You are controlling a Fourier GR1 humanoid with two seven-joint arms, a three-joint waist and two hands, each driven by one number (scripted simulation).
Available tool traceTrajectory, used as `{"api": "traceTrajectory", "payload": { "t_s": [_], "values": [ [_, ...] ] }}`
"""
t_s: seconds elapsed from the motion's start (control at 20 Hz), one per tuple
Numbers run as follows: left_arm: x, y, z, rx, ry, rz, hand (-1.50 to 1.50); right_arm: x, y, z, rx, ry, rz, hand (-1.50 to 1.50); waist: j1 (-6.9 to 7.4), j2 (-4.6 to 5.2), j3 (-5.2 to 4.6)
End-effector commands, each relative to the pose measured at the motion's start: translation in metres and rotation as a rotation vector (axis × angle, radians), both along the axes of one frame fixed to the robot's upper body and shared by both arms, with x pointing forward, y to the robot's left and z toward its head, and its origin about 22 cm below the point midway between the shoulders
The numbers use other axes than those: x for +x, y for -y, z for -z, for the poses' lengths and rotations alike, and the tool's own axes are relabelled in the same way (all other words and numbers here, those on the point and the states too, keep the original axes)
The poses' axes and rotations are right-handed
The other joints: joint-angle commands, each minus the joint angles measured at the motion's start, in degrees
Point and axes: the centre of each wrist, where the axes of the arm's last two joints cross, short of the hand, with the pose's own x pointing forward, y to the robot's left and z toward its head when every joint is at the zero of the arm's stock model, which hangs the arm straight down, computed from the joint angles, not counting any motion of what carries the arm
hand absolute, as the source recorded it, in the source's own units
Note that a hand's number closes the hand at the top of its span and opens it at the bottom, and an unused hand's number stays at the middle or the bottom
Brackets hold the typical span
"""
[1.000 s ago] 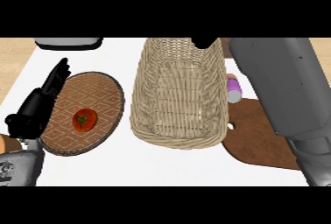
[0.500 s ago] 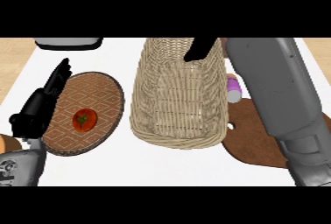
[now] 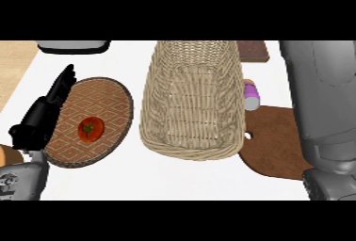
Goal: Pick the can from the cutting board and place it in the basket
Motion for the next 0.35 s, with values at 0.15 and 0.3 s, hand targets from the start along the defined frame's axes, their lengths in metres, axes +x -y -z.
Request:
{"api": "traceTrajectory", "payload": {
  "t_s": [0.15, 0.3],
  "values": [
    [-0.006, -0.011, -0.003, -0.012, 0.005, -0.022, 0.00, 0.002, 0.084, 0.001, 0.216, 0.064, 0.237, -1.50, -0.35, -0.14, 0.02],
    [-0.002, 0.001, -0.002, -0.006, 0.019, 0.011, 0.00, 0.006, 0.124, 0.016, 0.257, 0.084, 0.320, -1.50, -0.18, 0.09, 0.02]
  ]
}}
